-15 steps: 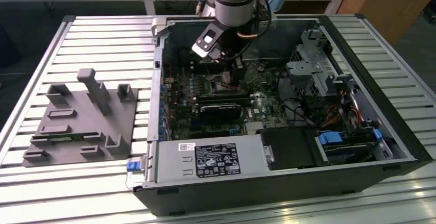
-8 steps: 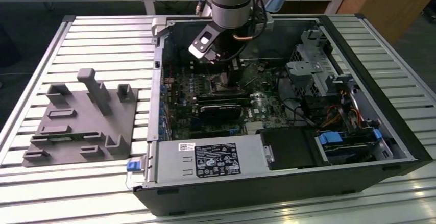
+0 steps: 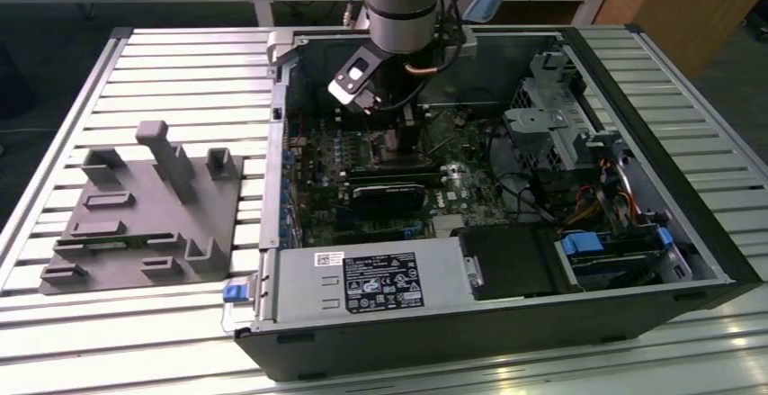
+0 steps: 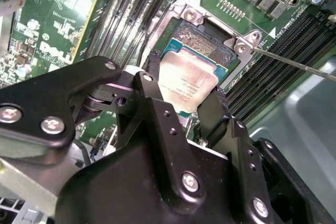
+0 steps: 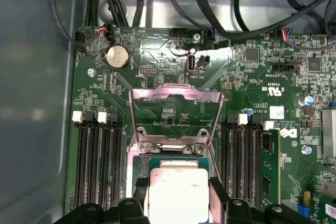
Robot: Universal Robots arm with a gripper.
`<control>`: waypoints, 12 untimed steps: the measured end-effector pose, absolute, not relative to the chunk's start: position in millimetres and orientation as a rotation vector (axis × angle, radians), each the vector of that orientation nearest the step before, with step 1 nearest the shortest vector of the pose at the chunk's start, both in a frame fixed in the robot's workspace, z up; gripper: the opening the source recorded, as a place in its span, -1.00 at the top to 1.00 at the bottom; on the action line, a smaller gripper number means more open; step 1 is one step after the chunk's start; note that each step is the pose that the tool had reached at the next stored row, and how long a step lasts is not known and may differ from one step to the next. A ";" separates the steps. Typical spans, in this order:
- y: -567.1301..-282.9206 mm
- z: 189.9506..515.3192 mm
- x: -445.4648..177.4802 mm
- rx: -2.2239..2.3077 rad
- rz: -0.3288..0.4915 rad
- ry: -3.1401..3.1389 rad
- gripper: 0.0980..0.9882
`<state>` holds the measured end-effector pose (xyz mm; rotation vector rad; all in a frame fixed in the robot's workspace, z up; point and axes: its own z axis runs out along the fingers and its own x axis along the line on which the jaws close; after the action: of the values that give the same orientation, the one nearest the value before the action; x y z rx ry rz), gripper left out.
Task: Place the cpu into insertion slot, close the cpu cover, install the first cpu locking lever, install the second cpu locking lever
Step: 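Place the cpu into insertion slot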
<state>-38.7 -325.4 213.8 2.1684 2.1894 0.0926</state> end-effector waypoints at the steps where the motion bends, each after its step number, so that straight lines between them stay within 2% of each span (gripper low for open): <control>1: -325.1 213.0 -39.0 2.172 0.092 2.185 0.01; 12: -324.3 206.5 -39.3 2.182 0.092 2.175 0.01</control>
<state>-39.3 -324.3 206.5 2.1821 2.1751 0.0916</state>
